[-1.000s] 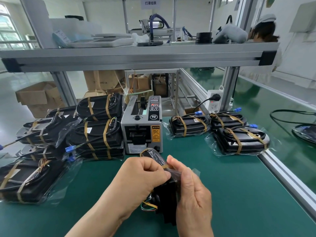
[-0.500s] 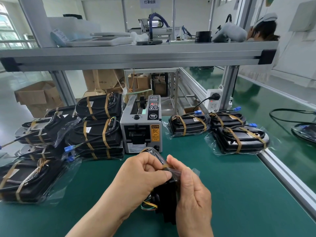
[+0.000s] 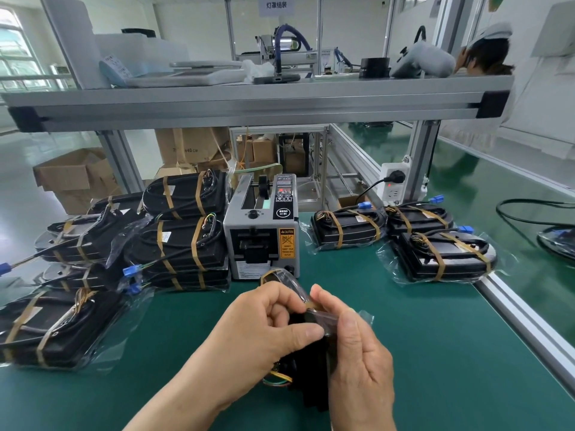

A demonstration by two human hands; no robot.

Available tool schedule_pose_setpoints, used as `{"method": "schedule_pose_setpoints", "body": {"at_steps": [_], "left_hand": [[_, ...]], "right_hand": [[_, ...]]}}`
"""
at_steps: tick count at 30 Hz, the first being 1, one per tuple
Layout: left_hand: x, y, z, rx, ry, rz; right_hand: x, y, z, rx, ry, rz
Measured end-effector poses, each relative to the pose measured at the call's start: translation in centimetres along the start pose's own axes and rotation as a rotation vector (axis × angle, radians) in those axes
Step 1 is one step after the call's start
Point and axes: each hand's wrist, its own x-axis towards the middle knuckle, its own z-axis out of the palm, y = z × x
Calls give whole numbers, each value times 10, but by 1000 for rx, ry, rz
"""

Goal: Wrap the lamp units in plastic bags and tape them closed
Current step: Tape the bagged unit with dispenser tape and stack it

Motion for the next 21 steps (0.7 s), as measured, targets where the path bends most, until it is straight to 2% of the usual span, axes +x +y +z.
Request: {"method": "schedule_pose_setpoints", "body": {"at_steps": [4,7,9,12,16,19,21], "left_hand": [[-2,-5,-2,-71,-17,0],[-3,-7,-1,-60,-9,11],[-3,-8,-2,-51,-12,3],[-3,-8,-2,-33,-19,-10],[-2,-7,-1,-19,-23,-18],[-2,-7,-2,-37,-20,-22],[-2,-8,-4,-53,-22,-18]], "right_hand": [[6,-3,-9,13,-93,73],[30,-26,-17,-87,-179,72],[57,-46,-16,-250,-240,84],[95,-63,5,-630,-382,108],[113,-59,49,-1141,-634,-1],[118,-47,63,-1371,-667,-102],[119,-41,64,-1415,-662,-152]]}}
